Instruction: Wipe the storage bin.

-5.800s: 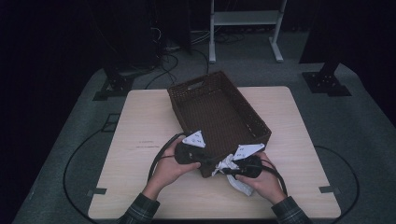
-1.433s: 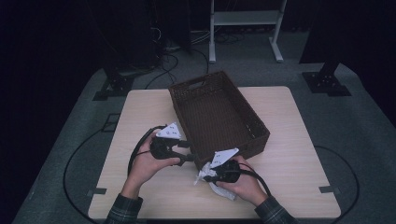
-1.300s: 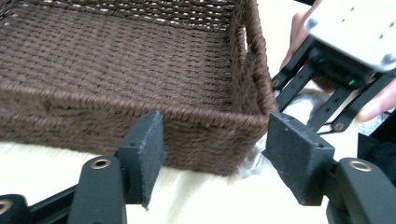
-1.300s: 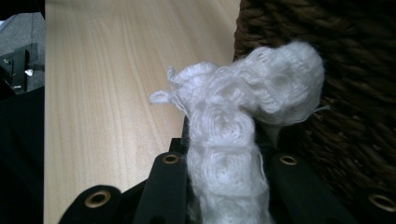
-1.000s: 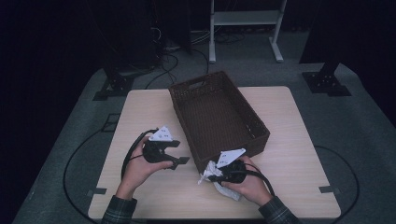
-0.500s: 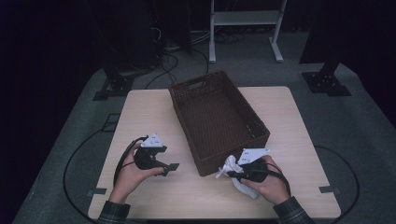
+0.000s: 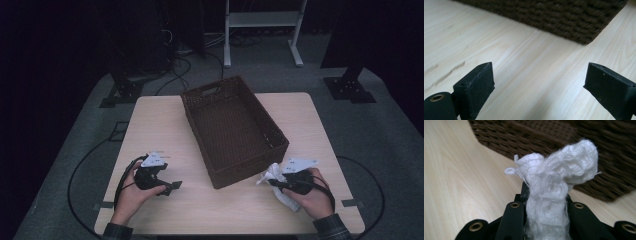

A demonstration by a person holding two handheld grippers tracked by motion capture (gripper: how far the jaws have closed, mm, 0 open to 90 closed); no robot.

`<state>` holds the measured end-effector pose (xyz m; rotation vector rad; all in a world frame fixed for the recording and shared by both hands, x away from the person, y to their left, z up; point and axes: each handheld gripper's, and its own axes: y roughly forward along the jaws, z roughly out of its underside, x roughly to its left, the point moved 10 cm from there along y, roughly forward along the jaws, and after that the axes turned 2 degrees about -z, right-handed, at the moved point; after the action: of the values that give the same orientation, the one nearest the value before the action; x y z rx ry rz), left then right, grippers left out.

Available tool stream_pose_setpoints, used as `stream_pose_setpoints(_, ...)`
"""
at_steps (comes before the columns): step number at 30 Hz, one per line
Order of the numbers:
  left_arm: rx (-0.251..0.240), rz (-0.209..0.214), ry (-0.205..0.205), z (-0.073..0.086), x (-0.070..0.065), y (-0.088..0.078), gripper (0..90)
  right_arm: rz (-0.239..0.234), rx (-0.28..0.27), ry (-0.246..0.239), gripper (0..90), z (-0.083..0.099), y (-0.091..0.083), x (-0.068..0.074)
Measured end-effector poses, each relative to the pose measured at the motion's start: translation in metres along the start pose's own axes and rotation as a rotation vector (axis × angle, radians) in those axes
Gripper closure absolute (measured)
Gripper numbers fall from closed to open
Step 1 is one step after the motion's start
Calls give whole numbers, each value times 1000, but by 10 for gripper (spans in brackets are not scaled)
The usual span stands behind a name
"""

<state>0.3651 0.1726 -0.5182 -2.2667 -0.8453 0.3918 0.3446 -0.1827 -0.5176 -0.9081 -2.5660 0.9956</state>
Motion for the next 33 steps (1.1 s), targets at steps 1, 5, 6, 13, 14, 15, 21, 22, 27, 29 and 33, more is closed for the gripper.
stream_pose_setpoints(1, 6, -4, -1, 3, 1, 0, 74, 20, 1, 11, 742, 4, -4, -6)
stream_pose_setpoints(5, 22, -21, -13, 16, 5, 0, 75, 80, 16, 59, 742, 23, -16, -27)
stream_pose_setpoints(6, 24, -23, -20, 20, 5, -1, 74, 91, 17, 66, 742, 27, -19, -31)
stream_pose_setpoints(13, 29, -44, -41, 31, 9, -3, 74, 144, 20, 101, 742, 45, -35, -49)
stream_pose_setpoints(14, 29, -47, -41, 33, 10, -4, 74, 150, 21, 103, 742, 47, -38, -51)
stream_pose_setpoints(15, 32, -49, -45, 35, 10, -4, 74, 170, 27, 115, 742, 53, -42, -56)
stream_pose_setpoints(21, 47, -84, -53, 47, 15, -6, 74, 206, 35, 145, 740, 68, -53, -67)
stream_pose_setpoints(22, 49, -86, -55, 48, 15, -7, 74, 206, 35, 145, 740, 68, -53, -67)
stream_pose_setpoints(27, 52, -94, -56, 53, 16, -6, 74, 229, 51, 156, 738, 77, -58, -73)
stream_pose_setpoints(29, 57, -99, -54, 55, 16, -5, 74, 236, 57, 159, 737, 80, -59, -76)
stream_pose_setpoints(33, 69, -114, -54, 59, 18, -4, 73, 245, 70, 173, 737, 86, -59, -78)
